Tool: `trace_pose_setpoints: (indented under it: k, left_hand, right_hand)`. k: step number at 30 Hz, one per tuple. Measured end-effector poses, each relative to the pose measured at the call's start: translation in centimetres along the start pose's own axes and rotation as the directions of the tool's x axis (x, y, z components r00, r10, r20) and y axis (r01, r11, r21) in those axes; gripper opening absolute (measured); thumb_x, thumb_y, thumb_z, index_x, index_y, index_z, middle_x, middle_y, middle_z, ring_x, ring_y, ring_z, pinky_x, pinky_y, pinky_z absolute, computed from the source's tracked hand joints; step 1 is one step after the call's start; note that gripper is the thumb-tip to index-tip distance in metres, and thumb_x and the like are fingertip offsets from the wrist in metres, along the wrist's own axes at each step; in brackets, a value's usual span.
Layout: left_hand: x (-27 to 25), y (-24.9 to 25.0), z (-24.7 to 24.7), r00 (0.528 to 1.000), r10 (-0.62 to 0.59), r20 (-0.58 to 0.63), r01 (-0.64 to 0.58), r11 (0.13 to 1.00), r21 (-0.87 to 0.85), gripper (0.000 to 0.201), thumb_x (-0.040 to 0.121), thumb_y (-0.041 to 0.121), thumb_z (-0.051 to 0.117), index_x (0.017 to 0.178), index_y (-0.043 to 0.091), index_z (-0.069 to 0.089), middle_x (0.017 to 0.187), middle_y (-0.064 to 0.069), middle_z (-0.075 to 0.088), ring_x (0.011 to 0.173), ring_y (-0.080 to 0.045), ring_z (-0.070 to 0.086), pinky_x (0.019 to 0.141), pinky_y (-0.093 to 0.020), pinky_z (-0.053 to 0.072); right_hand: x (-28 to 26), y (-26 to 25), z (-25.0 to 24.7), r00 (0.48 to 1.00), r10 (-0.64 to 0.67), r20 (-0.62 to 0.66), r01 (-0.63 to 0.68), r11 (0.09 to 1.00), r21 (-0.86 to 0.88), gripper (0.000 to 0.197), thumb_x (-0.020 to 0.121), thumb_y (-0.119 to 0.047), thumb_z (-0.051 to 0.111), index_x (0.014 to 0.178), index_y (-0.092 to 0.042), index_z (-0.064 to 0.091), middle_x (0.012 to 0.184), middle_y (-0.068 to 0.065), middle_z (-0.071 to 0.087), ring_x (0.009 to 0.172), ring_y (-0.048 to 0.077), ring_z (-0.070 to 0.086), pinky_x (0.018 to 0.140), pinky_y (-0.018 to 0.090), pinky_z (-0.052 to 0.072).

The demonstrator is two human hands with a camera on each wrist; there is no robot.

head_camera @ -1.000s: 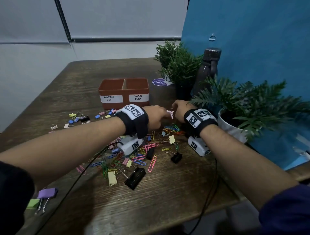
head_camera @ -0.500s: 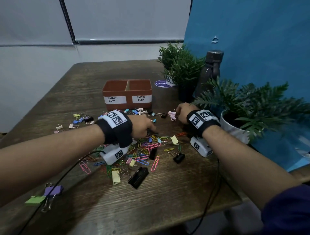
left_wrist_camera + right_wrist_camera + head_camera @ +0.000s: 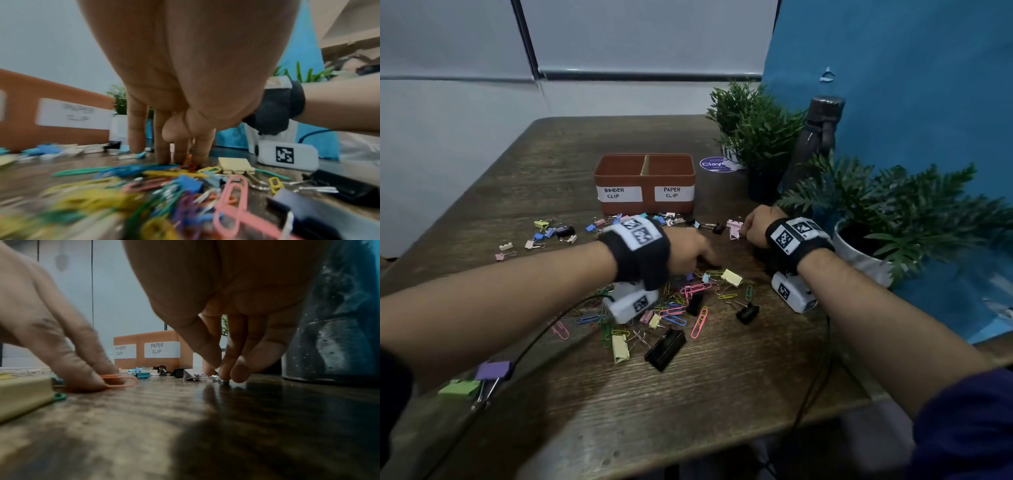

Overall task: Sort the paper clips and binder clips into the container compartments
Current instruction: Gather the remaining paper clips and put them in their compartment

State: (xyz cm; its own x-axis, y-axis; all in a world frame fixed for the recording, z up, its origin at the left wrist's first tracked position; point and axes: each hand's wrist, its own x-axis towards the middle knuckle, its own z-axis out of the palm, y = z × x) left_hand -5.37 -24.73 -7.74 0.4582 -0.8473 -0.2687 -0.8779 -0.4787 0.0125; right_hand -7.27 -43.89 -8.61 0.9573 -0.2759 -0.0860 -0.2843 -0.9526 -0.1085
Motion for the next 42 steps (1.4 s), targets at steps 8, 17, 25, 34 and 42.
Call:
trace_pose_setpoints:
  k: [8,17,25,34,42]
  left_hand:
    - [-5.5,-4.6,1.4,0.989,-0.128,-0.078,0.113,0.978,-0.173,0.053,0.090,0.002,0.048,0.135,0.028,0.057,0.124,0.004,0.066,0.106,-0.006,0.060,0.098,-0.030,0.049]
    - [-5.1,-3.1,2.0,0.991,-0.130,0.003,0.130,0.989,-0.068,0.046,0.093,0.052,0.054,0.136,0.035,0.053,0.130,0.002,0.060,0.114,-0.019,0.058,0.097,-0.036,0.048]
    - [-5.0,-1.8,1.8,0.969,-0.010,-0.245,0.002,0.999,-0.033,0.029,0.093,0.037,0.060,0.121,0.032,0.064,0.096,0.014,0.054,0.090,-0.005,0.051,0.080,-0.027,0.046]
    - [-2.8,-1.2,1.8,0.987,0.015,-0.159,-0.028,0.996,-0.080,0.029,0.086,0.039,0.070,0.114,0.031,0.071,0.095,0.006,0.068,0.080,-0.007,0.058,0.065,-0.022,0.041]
    - [-3.3,-1.3,2.2,0.972,0.110,-0.205,-0.116,0.993,-0.020,0.018,0.089,0.041,0.066,0.100,0.030,0.073,0.091,0.007,0.068,0.078,-0.009,0.060,0.066,-0.026,0.047]
  right_hand:
    - [-1.5,-0.7,0.0,0.962,-0.226,0.151,0.187,0.954,0.234,0.018,0.081,-0.036,0.075,0.091,-0.023,0.069,0.094,-0.006,0.070,0.087,0.014,0.065,0.072,0.029,0.051]
    - [-2.4,0.3,-0.2,0.864,-0.241,0.441,0.089,0.937,0.339,0.043,0.068,-0.025,0.090,0.103,-0.019,0.064,0.071,-0.007,0.071,0.057,0.015,0.060,0.071,0.034,0.046]
    - [-0.8,-0.4,0.4,0.982,-0.102,0.160,0.076,0.984,0.161,0.010,0.087,-0.025,0.070,0.095,-0.021,0.065,0.090,0.000,0.072,0.062,0.013,0.066,0.058,0.026,0.051]
    - [-2.5,-1.2,-0.2,0.899,-0.409,0.158,0.364,0.897,0.250,0.020,0.070,-0.027,0.086,0.083,-0.031,0.072,0.061,-0.011,0.062,0.061,0.005,0.057,0.064,0.025,0.044]
    - [-2.8,-2.3,0.4,0.894,-0.407,0.187,0.369,0.906,0.205,0.041,0.056,-0.051,0.091,0.082,-0.026,0.072,0.074,-0.007,0.070,0.068,0.006,0.060,0.063,0.023,0.044]
